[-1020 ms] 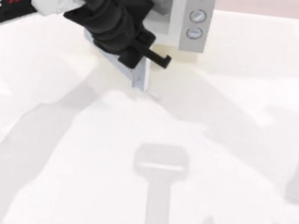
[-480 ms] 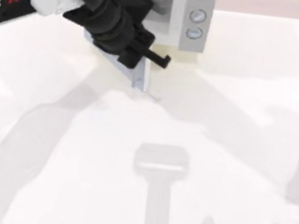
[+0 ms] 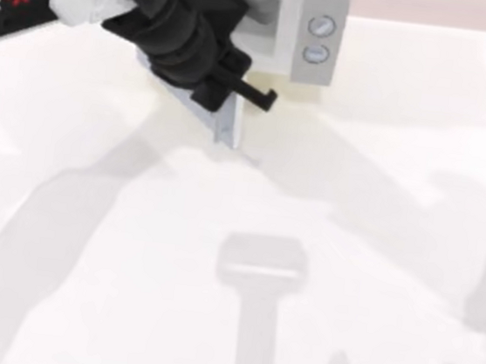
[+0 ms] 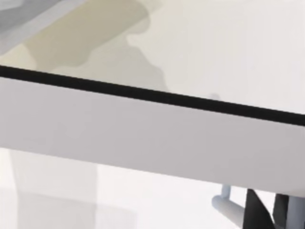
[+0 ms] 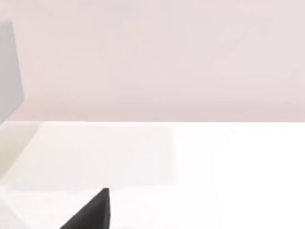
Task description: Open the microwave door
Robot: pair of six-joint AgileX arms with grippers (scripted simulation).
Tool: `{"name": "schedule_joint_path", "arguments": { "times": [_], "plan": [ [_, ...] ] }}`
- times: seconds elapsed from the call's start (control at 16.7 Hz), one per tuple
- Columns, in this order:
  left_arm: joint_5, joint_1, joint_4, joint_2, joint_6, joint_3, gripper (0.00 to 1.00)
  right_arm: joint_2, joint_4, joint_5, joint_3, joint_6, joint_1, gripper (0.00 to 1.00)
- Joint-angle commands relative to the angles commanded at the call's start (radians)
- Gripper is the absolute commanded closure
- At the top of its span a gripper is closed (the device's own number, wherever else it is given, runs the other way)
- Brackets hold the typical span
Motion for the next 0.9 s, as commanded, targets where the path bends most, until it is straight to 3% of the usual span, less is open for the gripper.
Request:
{"name": "schedule_joint_path", "arguments": {
  "times": [0.54,0.9],
  "plan": [
    [0.008,-0.004,0.000,0.001,-0.001,-0.004,1.00,0.000,0.000,0.000,0.000,0.000,0.000,0.00],
    [0.072,0.045,-0.001,-0.049,0.130,-0.060,1.00,0.000,0.000,0.000,0.000,0.000,0.000,0.00]
  ]
}}
